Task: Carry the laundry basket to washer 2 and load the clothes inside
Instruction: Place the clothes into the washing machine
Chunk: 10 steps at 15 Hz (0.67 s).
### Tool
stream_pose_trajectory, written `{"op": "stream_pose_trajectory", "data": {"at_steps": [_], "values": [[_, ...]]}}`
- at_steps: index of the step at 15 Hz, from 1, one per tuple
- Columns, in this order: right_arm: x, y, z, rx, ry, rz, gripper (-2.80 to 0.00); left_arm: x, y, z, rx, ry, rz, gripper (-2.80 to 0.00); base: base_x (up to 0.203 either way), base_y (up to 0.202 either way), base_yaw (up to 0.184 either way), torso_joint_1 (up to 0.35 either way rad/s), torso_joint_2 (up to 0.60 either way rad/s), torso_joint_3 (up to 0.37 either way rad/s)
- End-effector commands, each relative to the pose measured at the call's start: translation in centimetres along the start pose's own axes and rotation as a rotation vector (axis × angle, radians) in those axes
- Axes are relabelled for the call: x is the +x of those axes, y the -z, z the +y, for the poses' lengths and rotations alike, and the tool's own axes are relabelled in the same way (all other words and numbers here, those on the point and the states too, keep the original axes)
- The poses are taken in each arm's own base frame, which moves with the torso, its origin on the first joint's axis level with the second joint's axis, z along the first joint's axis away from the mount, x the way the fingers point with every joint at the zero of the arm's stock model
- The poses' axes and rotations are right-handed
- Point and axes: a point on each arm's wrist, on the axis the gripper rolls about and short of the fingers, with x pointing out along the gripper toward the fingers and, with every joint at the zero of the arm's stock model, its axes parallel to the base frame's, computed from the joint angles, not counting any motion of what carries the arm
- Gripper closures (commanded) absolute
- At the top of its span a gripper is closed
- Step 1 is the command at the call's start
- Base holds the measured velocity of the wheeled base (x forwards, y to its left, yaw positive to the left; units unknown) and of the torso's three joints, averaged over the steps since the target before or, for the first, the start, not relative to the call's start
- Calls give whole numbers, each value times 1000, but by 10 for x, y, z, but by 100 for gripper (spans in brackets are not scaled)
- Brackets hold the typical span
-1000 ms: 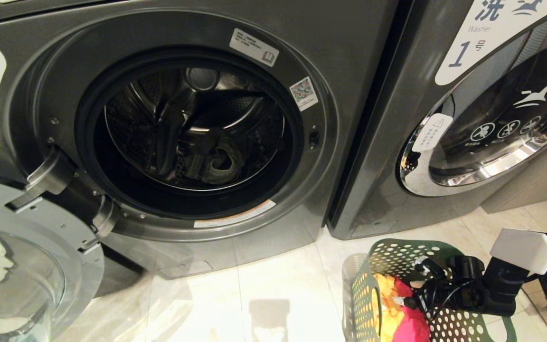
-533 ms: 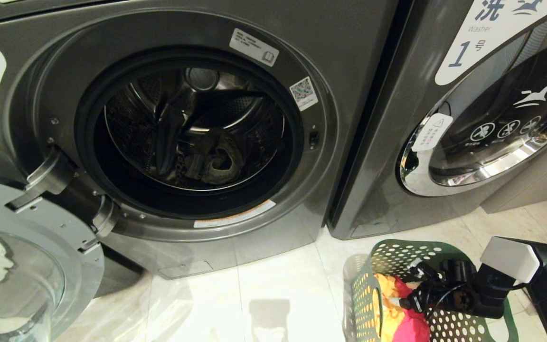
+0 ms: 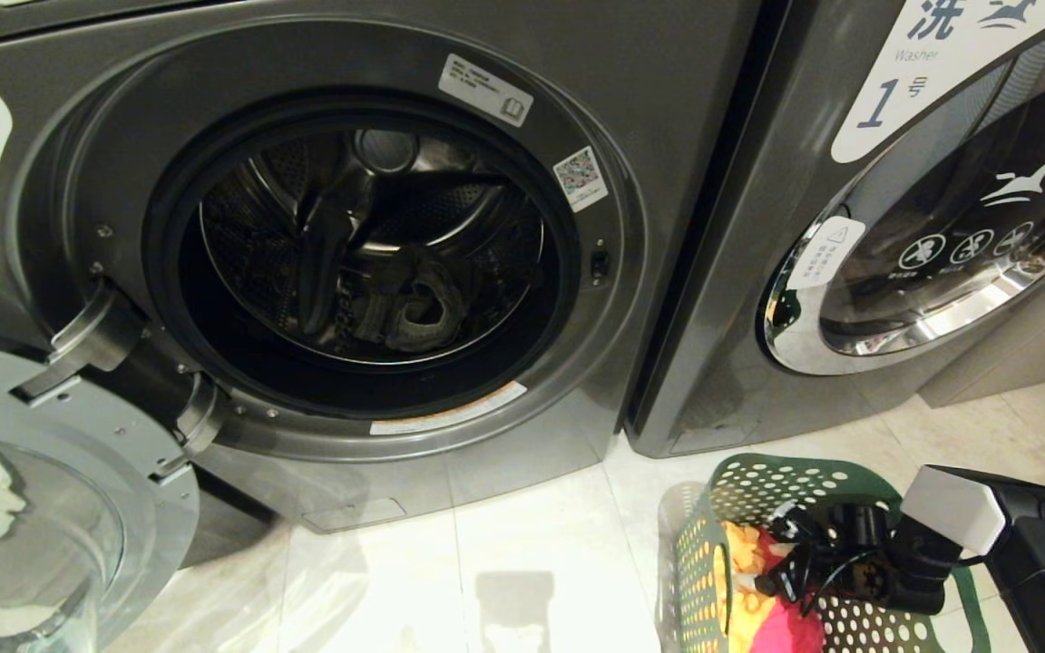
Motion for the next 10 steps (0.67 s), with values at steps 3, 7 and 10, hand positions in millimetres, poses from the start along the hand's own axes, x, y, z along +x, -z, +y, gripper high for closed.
{"op": "stream_pose_trajectory", "data": {"at_steps": [3, 7, 10], "values": [[-8, 3, 9, 5, -14, 29, -280, 0, 0, 0, 0, 0, 0, 0, 0, 0, 0, 0, 0, 0], [-21, 15, 20, 52, -40, 85, -280, 0, 0, 0, 0, 0, 0, 0, 0, 0, 0, 0, 0, 0], [-27, 23, 17, 62, -23, 102, -280, 0, 0, 0, 0, 0, 0, 0, 0, 0, 0, 0, 0, 0]]}}
